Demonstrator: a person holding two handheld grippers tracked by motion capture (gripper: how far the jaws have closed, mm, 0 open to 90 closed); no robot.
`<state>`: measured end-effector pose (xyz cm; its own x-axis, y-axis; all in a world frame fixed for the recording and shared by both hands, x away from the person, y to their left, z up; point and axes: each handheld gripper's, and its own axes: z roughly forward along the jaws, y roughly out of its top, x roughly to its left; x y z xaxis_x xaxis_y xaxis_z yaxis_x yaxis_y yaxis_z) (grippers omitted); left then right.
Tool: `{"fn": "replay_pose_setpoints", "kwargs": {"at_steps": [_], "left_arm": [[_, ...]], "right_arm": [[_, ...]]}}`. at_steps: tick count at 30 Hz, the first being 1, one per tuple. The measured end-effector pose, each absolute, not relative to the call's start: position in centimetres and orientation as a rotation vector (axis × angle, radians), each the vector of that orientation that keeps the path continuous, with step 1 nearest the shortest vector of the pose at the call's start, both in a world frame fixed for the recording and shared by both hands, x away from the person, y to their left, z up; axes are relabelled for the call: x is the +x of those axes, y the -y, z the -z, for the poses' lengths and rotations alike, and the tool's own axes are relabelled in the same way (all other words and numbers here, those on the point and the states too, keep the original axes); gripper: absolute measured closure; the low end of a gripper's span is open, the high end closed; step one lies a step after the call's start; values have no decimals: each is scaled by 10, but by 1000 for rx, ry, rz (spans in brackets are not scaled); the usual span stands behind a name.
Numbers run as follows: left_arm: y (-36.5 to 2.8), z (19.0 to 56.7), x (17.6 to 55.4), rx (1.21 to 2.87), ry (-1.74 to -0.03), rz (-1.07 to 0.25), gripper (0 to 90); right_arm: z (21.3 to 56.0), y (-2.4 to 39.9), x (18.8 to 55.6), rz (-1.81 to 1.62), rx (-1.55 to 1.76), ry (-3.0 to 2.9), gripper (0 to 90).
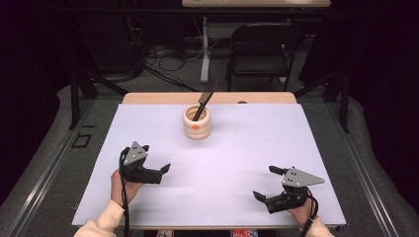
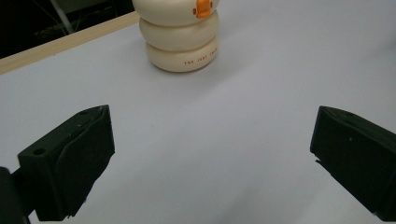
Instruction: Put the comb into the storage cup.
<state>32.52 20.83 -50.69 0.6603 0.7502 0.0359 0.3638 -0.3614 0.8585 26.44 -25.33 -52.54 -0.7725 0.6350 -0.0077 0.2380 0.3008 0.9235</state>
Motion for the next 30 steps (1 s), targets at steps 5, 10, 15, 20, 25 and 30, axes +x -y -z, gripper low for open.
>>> {"fn": "replay_pose_setpoints", "kwargs": {"at_steps": [5, 10, 15, 20, 25, 30], "left_arm": [[-212, 509, 317, 1972, -864, -535, 0], [-213, 509, 310, 1960, -857, -537, 0], [-214, 510, 303, 1971, -844, -548, 0], [-216, 513, 296, 1966, -839, -553, 0], [-219, 515, 288, 1955, -837, -562, 0], [-224, 515, 283, 1950, -847, -570, 0]], "right_arm": [[525, 253, 264, -1468, 784, -2201, 0], [525, 253, 264, -1467, 787, -2202, 0], [526, 253, 264, -1468, 790, -2203, 0], [525, 254, 264, -1469, 789, -2202, 0], [525, 254, 264, -1468, 784, -2202, 0], [525, 254, 263, -1465, 788, -2202, 0]]}}
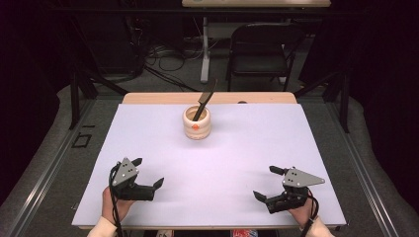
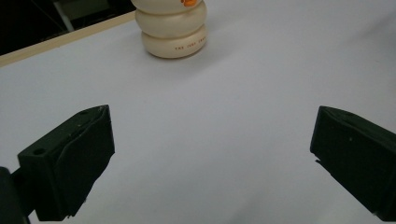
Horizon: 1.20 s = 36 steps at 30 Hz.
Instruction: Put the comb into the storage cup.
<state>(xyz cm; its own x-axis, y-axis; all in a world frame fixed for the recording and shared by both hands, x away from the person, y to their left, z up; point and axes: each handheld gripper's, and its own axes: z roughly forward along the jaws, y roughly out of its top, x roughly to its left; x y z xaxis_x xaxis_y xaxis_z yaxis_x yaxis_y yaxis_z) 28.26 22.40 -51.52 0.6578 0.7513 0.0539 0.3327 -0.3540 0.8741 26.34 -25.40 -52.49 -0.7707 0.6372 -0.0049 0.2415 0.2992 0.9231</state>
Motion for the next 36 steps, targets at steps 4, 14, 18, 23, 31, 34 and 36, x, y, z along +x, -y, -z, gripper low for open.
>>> {"fn": "replay_pose_setpoints", "kwargs": {"at_steps": [4, 14, 18, 23, 31, 34, 36], "left_arm": [[-227, 516, 277, 1938, -859, -574, 0], [-227, 520, 266, 1955, -846, -563, 0], [-228, 522, 261, 1953, -843, -560, 0], [-229, 524, 256, 1950, -846, -564, 0], [-230, 527, 250, 1962, -858, -561, 0], [-230, 527, 249, 1959, -852, -574, 0], [-231, 527, 248, 1955, -850, -574, 0]], "right_arm": [[525, 254, 263, -1467, 787, -2202, 0], [526, 253, 264, -1465, 786, -2208, 0], [526, 253, 265, -1464, 787, -2213, 0], [527, 252, 265, -1463, 790, -2218, 0], [526, 252, 264, -1462, 788, -2216, 0], [527, 253, 265, -1462, 790, -2216, 0], [526, 252, 264, -1464, 787, -2213, 0]]}}
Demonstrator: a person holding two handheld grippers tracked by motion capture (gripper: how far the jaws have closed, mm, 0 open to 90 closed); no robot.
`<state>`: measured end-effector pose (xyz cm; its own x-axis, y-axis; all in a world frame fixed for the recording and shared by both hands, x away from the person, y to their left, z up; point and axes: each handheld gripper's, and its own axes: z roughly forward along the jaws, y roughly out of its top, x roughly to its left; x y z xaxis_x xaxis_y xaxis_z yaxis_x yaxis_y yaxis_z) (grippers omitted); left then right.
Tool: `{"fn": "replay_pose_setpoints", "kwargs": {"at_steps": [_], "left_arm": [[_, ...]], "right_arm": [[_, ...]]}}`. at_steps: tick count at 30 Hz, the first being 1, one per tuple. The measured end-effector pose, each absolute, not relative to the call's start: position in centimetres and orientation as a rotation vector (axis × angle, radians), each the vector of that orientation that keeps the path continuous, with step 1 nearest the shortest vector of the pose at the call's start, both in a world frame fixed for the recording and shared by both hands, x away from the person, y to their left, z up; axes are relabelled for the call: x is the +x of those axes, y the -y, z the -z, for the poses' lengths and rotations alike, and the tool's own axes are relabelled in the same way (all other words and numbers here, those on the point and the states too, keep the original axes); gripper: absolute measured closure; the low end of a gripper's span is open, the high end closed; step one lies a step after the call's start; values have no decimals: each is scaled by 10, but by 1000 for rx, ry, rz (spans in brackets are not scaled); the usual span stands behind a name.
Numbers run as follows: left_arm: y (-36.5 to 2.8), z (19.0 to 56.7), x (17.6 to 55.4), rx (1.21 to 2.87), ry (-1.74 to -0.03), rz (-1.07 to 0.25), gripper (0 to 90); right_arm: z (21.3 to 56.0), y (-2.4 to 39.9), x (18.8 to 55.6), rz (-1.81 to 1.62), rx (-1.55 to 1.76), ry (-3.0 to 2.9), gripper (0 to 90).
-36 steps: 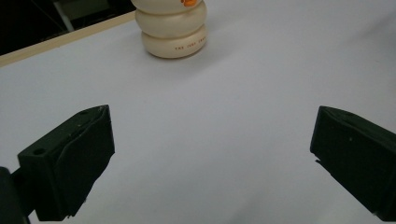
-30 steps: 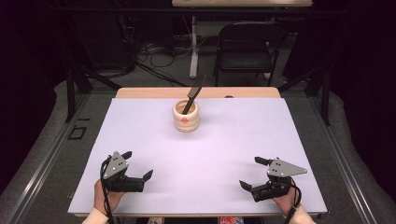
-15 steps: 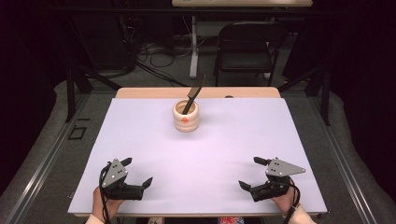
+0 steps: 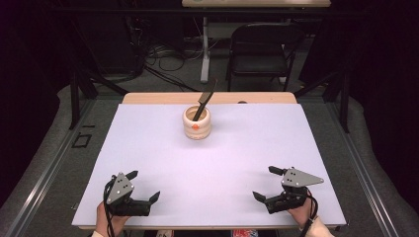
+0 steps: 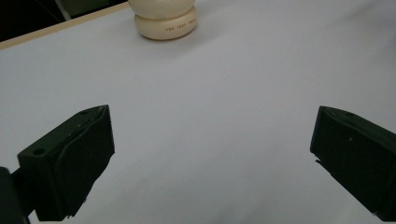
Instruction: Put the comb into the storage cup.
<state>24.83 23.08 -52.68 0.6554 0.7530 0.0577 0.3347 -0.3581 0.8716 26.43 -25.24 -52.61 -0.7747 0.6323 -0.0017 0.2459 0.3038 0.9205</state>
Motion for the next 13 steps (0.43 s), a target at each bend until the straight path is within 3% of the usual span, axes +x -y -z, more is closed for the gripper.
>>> {"fn": "replay_pose_setpoints", "kwargs": {"at_steps": [13], "left_arm": [[-232, 528, 250, 1949, -846, -574, 0]], "right_arm": [[526, 253, 264, -1462, 786, -2215, 0]]}}
